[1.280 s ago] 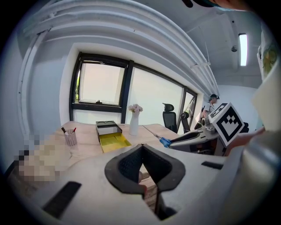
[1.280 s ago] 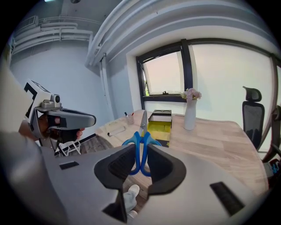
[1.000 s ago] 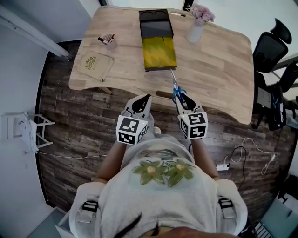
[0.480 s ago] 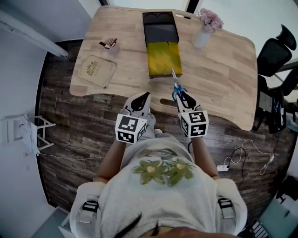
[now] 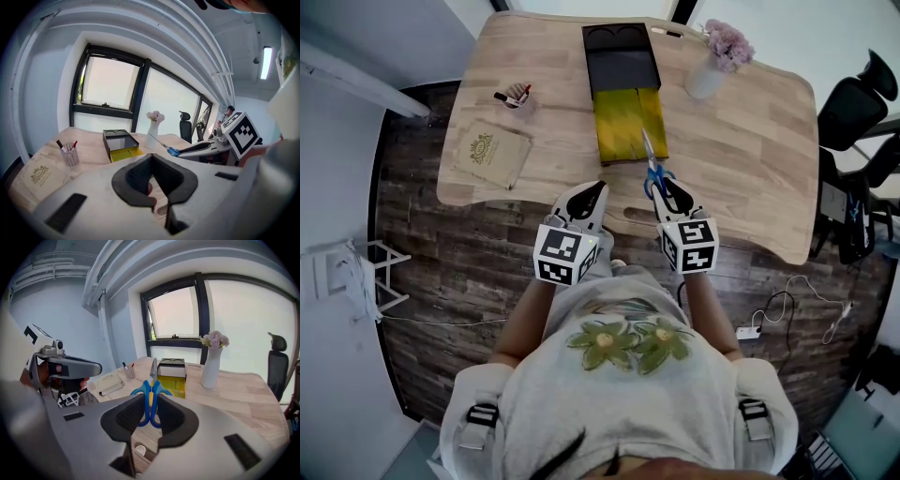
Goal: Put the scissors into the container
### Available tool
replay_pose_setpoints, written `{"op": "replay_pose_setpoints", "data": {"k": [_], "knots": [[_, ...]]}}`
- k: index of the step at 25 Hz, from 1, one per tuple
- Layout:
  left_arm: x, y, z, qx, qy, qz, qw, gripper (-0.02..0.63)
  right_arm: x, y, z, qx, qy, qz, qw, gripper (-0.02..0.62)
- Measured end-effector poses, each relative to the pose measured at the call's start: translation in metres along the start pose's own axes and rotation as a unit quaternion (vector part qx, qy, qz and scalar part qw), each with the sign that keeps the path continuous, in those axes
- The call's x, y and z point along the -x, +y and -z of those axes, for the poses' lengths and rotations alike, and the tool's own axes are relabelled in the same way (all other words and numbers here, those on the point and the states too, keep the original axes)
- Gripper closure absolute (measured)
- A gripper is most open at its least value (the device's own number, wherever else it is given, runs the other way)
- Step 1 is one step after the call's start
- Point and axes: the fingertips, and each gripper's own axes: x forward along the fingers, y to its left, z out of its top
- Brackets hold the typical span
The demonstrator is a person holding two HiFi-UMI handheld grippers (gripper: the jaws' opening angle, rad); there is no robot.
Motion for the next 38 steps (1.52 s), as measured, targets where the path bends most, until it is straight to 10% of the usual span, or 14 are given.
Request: {"op": "replay_pose_setpoints", "data": {"k": [38], "knots": [[-0.064, 0.11, -0.022, 0.006, 0.048, 0.053, 0.9974, 0.601, -0.104, -0.016, -0.039, -0.007, 0.053, 0.039, 0.998, 0.512]]}}
